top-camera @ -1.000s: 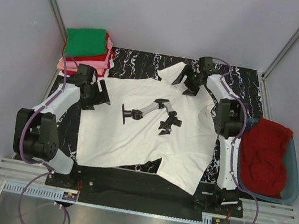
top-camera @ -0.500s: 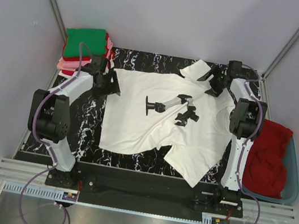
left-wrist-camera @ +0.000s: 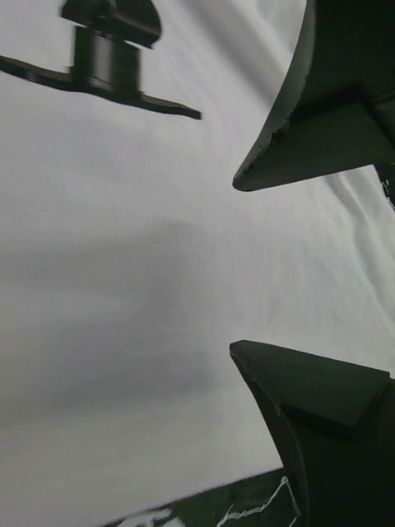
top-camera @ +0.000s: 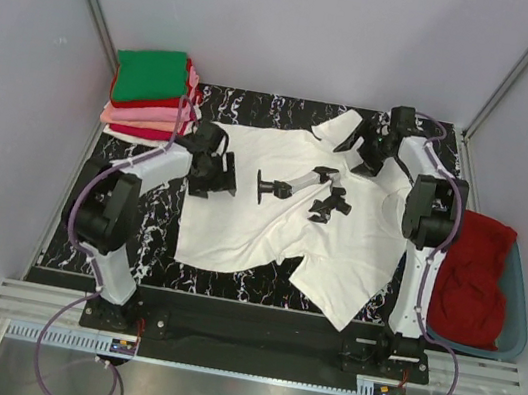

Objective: Fold and stack the t-shirts
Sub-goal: Flatten the tshirt out, then fold the tshirt

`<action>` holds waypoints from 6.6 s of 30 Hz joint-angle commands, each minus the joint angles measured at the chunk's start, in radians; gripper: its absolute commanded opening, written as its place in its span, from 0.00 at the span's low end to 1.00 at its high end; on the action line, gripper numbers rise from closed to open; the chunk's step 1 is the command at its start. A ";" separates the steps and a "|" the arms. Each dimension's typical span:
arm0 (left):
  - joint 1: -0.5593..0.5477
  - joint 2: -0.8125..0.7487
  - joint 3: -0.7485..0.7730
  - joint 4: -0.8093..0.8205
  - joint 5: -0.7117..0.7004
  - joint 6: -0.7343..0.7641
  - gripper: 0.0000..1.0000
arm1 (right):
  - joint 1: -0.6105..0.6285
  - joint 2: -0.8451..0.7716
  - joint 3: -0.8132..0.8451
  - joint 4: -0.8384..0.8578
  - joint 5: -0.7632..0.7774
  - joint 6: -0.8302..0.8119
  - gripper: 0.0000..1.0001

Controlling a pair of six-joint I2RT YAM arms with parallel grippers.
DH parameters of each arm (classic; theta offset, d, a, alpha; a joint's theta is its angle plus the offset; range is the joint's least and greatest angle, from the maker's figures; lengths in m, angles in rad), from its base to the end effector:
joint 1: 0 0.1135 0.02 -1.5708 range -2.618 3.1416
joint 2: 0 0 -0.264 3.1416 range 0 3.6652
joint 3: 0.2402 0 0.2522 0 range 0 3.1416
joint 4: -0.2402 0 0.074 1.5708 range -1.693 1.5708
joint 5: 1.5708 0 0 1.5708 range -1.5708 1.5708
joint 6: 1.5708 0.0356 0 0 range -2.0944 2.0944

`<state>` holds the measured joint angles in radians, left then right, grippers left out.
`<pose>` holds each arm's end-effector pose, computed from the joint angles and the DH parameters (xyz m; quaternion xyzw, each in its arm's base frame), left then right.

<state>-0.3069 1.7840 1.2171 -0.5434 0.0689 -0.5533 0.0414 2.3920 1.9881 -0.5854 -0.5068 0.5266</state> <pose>0.3457 -0.1121 0.1925 -0.1118 0.9666 -0.1256 0.1933 0.5186 0.0388 0.1644 0.1530 0.9175 0.3083 0.1991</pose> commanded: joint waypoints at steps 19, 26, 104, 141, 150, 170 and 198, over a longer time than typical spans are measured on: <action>-0.115 -0.284 -0.409 0.016 -0.107 -0.031 0.74 | 0.117 -0.844 -0.841 -0.116 0.421 -0.005 0.98; -0.092 -0.276 -0.452 -0.044 -0.145 -0.022 0.67 | 0.115 -0.812 -0.772 -0.175 0.445 0.010 0.99; 0.262 -0.790 -0.593 0.014 -0.175 -0.194 0.00 | 0.644 -1.180 -1.402 -0.261 0.458 0.440 0.76; 0.272 -1.035 -0.568 -0.262 0.123 -0.218 0.00 | 0.644 -1.534 -1.158 -0.637 0.600 0.520 0.00; 0.270 -1.192 -0.516 -0.553 0.072 -0.142 0.00 | 0.644 -1.752 -1.048 -0.858 0.614 0.589 0.00; 0.273 -0.794 -0.262 -0.431 0.048 0.036 0.00 | 0.611 -1.310 -0.827 -0.625 0.728 0.354 0.00; 0.299 -0.221 -0.067 -0.259 0.014 0.096 0.00 | 0.207 -0.640 -0.411 -0.403 0.672 -0.185 0.00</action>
<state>-0.0170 1.5425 1.1042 -0.8318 0.1173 -0.4713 0.2638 1.7210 1.5173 -1.0233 0.1646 0.3851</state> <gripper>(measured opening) 0.012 0.019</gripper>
